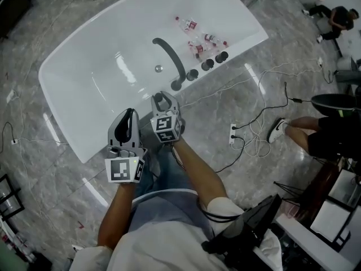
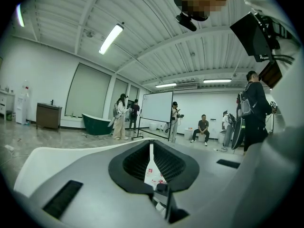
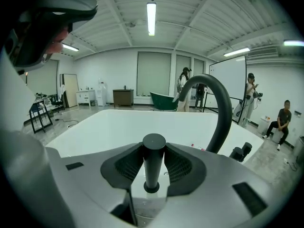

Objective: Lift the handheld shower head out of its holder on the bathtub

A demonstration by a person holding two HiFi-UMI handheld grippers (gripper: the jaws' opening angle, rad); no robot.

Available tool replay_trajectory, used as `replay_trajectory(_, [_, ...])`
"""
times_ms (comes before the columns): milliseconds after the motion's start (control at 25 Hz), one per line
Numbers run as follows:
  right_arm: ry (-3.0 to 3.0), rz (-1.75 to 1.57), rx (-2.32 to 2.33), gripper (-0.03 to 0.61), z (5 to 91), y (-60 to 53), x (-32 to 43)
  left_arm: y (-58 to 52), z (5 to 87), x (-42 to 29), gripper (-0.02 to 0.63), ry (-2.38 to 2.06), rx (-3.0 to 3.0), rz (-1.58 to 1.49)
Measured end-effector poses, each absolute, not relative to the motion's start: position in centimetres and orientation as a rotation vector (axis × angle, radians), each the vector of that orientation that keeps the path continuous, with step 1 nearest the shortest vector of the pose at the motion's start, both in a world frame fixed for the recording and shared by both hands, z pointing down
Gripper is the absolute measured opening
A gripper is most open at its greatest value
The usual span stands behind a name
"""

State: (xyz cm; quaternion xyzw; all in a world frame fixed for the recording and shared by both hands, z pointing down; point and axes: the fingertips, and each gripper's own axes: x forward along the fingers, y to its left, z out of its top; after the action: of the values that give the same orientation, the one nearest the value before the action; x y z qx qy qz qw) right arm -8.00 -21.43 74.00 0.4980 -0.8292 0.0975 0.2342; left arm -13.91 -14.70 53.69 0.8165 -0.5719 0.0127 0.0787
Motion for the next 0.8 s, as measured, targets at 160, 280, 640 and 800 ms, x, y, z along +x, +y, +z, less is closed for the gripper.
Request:
replay_trajectory(160, [-2.291,0.261,1.349,0.143,73.7,-21.2,-8.6,-15.8,53.8,-13.7,0.020,-1.694,2.453,0.025])
replay_trajectory(280, [-2.336,0.242,1.364,0.143,71.1,-20.5,-8.7,-16.1,53.1,-13.5,0.020,-1.691,2.487,0.021])
replay_trajectory(640, [-2.493,0.244,1.432,0.141,56.0,-17.4,-6.4,-15.8,48.4,-12.6,0.018,-1.711,2.492,-0.022])
replay_trajectory(800, [-2.540,0.245,1.496,0.143,47.7,-15.3,-4.6,-15.1,44.4,-11.8,0.018,-1.680,2.515,-0.045])
